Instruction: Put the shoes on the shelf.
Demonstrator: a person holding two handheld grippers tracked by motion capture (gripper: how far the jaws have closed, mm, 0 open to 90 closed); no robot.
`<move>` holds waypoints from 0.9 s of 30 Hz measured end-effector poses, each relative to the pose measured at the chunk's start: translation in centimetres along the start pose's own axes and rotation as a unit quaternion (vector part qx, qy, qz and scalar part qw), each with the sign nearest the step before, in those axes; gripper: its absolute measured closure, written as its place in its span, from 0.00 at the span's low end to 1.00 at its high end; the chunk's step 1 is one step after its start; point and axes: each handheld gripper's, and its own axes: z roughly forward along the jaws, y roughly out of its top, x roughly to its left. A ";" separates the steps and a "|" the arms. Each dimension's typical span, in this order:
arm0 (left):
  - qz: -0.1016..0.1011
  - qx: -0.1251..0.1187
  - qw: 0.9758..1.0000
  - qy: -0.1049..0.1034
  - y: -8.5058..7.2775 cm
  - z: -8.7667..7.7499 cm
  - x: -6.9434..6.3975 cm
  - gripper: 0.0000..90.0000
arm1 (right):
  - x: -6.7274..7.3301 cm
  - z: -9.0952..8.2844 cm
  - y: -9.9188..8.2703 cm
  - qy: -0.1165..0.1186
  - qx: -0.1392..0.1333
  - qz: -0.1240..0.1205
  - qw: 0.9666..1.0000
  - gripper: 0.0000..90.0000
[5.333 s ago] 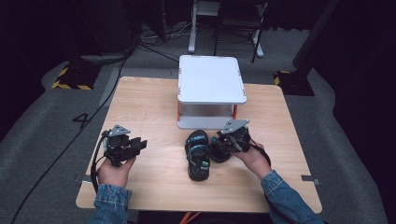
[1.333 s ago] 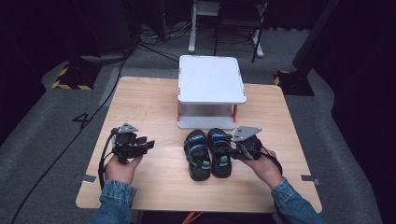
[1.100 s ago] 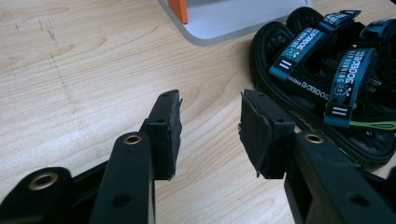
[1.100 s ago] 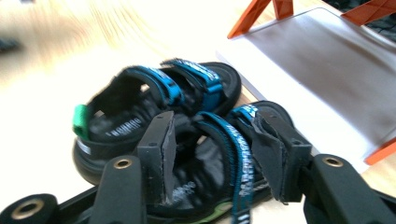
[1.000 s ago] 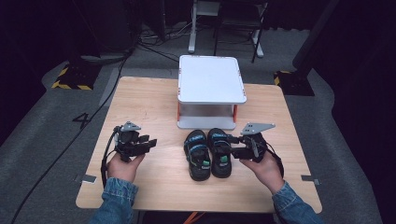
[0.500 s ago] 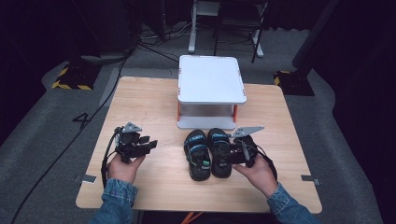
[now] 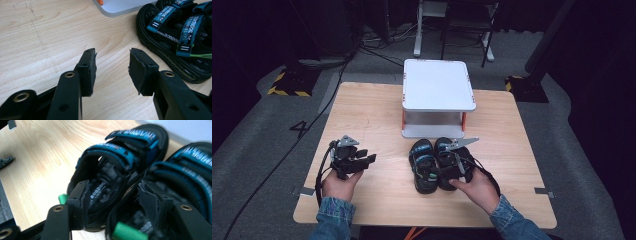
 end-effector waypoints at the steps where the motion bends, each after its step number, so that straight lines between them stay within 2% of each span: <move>1: -0.001 0.000 1.000 0.001 -0.1 -0.1 0.0 0.63 | 0.2 0.3 0.0 -0.002 0.009 0.007 1.000 0.47; 2: -0.001 -0.002 1.000 0.002 -0.1 -0.2 0.1 0.63 | 0.5 0.7 -0.1 -0.013 0.022 0.008 1.000 0.48; 4: -0.003 -0.002 1.000 0.002 -0.2 -0.4 0.1 0.63 | 0.8 0.9 -0.4 -0.028 0.022 -0.007 0.999 0.50; 7: -0.004 -0.002 1.000 0.002 -0.3 -0.4 0.3 0.63 | 0.9 1.0 -0.4 -0.039 0.027 -0.014 0.999 0.57; 13: -0.001 0.002 1.000 0.001 -0.3 -0.2 0.1 0.63 | 0.9 1.3 -0.6 -0.067 0.032 -0.036 0.997 0.80; 17: -0.002 0.000 1.000 -0.001 -0.3 -0.2 0.1 0.63 | 0.5 1.3 -0.7 -0.058 0.032 -0.025 0.997 0.88; 20: 0.000 -0.001 1.000 -0.001 -0.2 -0.2 0.1 0.63 | 0.3 1.2 -0.8 -0.050 0.028 -0.015 0.998 0.91; 21: 0.000 -0.001 1.000 -0.001 -0.2 -0.2 0.1 0.63 | 0.0 1.1 -0.8 -0.038 0.023 0.000 0.999 0.92; 24: 0.001 -0.003 1.000 -0.001 -0.1 -0.3 0.2 0.63 | -0.1 1.0 -0.9 -0.043 0.009 0.003 0.999 0.92; 27: -0.001 -0.003 1.000 -0.001 -0.2 -0.3 0.1 0.63 | -0.6 0.5 -0.4 -0.030 -0.009 0.020 0.999 0.92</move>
